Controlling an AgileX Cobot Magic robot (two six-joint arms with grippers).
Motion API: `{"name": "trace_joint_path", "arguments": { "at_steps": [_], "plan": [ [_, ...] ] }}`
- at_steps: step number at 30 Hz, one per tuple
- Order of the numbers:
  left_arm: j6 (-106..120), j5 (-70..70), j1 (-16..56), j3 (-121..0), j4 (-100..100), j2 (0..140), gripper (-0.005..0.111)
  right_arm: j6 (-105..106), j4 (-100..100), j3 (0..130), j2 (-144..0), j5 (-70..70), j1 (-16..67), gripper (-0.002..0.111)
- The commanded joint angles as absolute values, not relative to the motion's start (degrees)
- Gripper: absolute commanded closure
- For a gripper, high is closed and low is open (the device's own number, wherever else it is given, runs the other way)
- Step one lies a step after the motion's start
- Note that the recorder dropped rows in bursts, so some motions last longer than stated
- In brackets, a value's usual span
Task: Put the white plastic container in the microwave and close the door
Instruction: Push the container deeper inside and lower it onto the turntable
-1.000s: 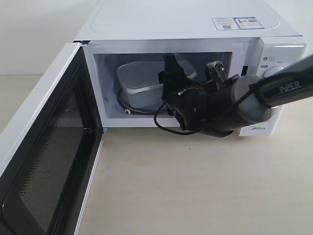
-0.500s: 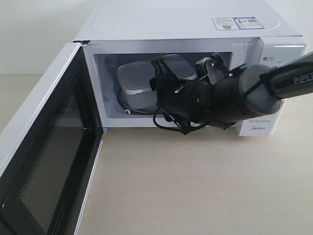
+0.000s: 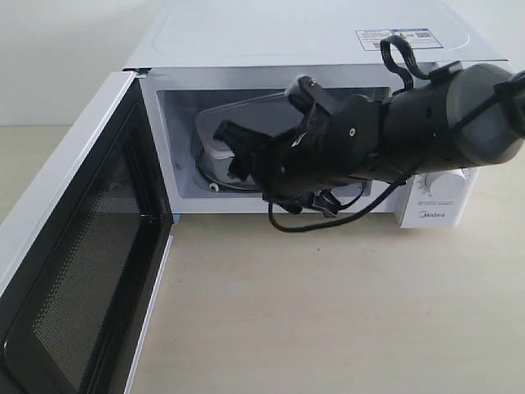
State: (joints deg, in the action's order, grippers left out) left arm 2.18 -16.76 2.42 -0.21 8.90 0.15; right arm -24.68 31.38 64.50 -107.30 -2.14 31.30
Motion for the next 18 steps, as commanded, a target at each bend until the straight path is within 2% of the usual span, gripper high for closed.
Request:
{"name": "trace_joint_path", "arguments": {
  "at_steps": [1, 4, 6, 8, 9, 18],
  "plan": [
    [1.9, -16.7, 2.3, 0.0, 9.1, 0.0, 0.102, -11.6, 29.4, 64.7, -106.4, -14.3, 30.8, 0.053],
    [1.9, -16.7, 2.3, 0.0, 9.1, 0.0, 0.102, -6.7, 29.4, 64.7, -106.4, -17.0, 30.8, 0.053],
    [1.9, -16.7, 2.3, 0.0, 9.1, 0.0, 0.102, -4.9, 29.2, 64.7, -106.4, -16.0, 30.8, 0.060],
    [1.9, -16.7, 2.3, 0.0, 9.1, 0.0, 0.102, -0.4, 29.2, 64.7, -106.4, -14.7, 30.8, 0.097],
    [1.9, -16.7, 2.3, 0.0, 9.1, 0.0, 0.102, 1.6, 29.4, 64.7, -106.4, -13.8, 30.8, 0.108],
    [1.9, -16.7, 2.3, 0.0, 9.1, 0.0, 0.102, 8.9, 27.1, 64.7, -114.2, 14.0, 32.1, 0.107]
  ]
}}
